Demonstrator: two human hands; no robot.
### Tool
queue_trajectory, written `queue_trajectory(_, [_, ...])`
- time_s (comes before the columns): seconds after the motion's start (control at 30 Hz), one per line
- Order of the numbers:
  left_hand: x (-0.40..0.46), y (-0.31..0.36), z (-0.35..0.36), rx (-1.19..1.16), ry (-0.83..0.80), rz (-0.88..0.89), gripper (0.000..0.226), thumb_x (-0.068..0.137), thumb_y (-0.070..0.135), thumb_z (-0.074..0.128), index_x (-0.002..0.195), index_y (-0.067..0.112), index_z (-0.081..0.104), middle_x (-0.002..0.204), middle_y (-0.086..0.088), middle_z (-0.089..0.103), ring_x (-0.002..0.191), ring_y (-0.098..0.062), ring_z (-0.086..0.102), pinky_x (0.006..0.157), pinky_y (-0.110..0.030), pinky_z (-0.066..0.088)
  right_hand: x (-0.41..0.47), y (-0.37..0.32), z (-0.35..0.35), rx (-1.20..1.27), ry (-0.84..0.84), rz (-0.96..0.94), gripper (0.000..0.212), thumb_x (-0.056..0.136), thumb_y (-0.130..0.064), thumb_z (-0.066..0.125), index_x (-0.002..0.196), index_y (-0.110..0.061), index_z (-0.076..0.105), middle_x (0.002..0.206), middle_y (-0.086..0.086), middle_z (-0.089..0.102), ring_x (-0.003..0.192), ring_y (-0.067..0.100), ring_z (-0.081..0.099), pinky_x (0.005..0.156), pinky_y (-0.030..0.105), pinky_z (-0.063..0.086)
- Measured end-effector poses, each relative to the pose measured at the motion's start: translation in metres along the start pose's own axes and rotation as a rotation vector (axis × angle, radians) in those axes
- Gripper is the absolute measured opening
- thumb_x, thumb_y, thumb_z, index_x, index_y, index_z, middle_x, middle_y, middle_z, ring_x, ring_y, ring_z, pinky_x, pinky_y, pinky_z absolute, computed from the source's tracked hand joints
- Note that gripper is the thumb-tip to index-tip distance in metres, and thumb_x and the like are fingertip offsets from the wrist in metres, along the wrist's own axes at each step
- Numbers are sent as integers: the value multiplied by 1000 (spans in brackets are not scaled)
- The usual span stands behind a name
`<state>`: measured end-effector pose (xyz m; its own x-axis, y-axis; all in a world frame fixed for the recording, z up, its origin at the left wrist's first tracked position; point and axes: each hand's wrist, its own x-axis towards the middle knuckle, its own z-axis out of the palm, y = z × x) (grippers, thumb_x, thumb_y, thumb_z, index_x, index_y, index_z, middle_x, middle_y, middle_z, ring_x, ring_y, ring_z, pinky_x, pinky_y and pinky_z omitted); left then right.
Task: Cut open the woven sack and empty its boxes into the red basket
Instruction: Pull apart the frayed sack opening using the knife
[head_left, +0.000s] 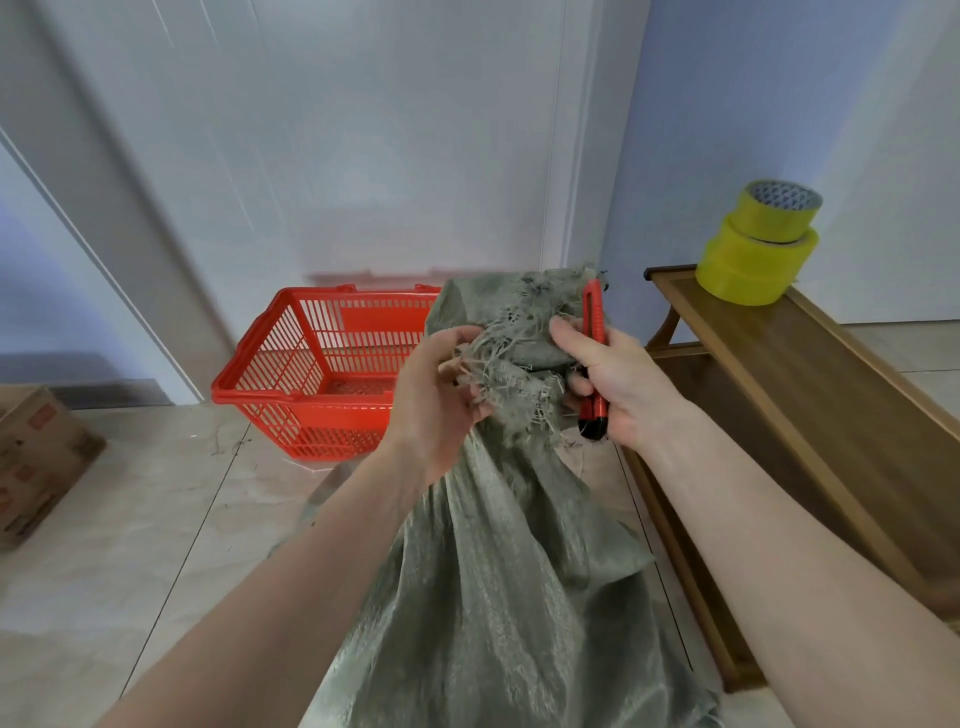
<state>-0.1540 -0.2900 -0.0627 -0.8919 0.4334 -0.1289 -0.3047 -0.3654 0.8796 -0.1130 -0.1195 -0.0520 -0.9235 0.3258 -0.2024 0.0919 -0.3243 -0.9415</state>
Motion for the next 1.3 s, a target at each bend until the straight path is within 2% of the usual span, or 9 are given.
queue_trajectory(0.1, [9, -6, -1, 771, 221, 181, 64, 73, 70, 72, 117, 24, 63, 113, -2, 61, 96, -18, 63, 85, -34, 54, -5, 0, 5, -166, 6, -95, 40, 68, -42, 83, 85, -15, 58, 58, -4, 38, 42, 9, 30, 42, 21, 29])
queue_trajectory(0.2, [12, -4, -2, 951, 334, 519, 30, 83, 48, 75, 93, 21, 71, 106, 1, 47, 105, -19, 52, 96, -29, 44, -6, 2, 7, -241, 14, -143, 42, 81, -27, 80, 67, -21, 41, 53, -5, 32, 40, 11, 28, 41, 20, 26])
queue_trajectory(0.37, [13, 10, -18, 323, 25, 302, 25, 98, 20, 61, 74, 15, 58, 70, 6, 54, 62, -6, 47, 62, -22, 44, -3, -3, -9, -17, -22, -6, 30, 91, -25, 69, 79, -19, 43, 53, -7, 35, 40, 8, 30, 49, 26, 36])
queue_trajectory(0.7, [-2, 14, -28, -289, -139, -84, 37, 87, -5, 36, 107, 17, 59, 112, -9, 67, 73, -17, 67, 56, -28, 55, -2, 2, -14, 95, 0, 118, 15, 97, -16, 62, 97, -13, 47, 68, -2, 39, 34, 5, 32, 44, 24, 45])
queue_trajectory(0.83, [1, 11, -18, 641, -35, 183, 49, 73, 45, 79, 119, 38, 64, 126, 7, 61, 110, -13, 61, 90, -36, 52, -6, 5, -1, -142, -10, -1, 18, 98, -20, 61, 87, -16, 47, 72, -2, 38, 38, 6, 33, 48, 26, 41])
queue_trajectory(0.9, [9, 7, -17, 861, 142, 307, 45, 70, 58, 79, 107, 34, 73, 119, -1, 65, 102, -20, 66, 87, -35, 55, -7, 6, 3, -163, -23, -35, 23, 99, -23, 59, 83, -18, 45, 69, -3, 35, 40, 7, 31, 48, 24, 38])
queue_trajectory(1.0, [15, 13, -18, 585, 255, 296, 27, 94, 39, 64, 80, 17, 73, 91, -11, 71, 77, -22, 66, 73, -27, 52, -9, 7, 1, -95, 0, -57, 25, 99, -28, 59, 80, -18, 47, 64, -4, 36, 44, 7, 29, 41, 18, 29])
queue_trajectory(1.13, [14, 21, -17, -7, 223, -21, 16, 101, 18, 56, 103, 10, 69, 92, -6, 75, 73, -18, 72, 59, -28, 57, -10, 9, -8, -142, 78, -88, 25, 99, -35, 59, 83, -17, 52, 63, -4, 40, 45, 6, 32, 41, 18, 29])
queue_trajectory(1.3, [9, 22, -13, -269, 279, -155, 21, 104, 17, 49, 109, 1, 63, 110, -17, 73, 90, -28, 73, 79, -41, 61, -12, 16, -9, -184, 95, -165, 30, 100, -33, 57, 76, -20, 43, 61, -3, 34, 47, 10, 27, 49, 27, 24])
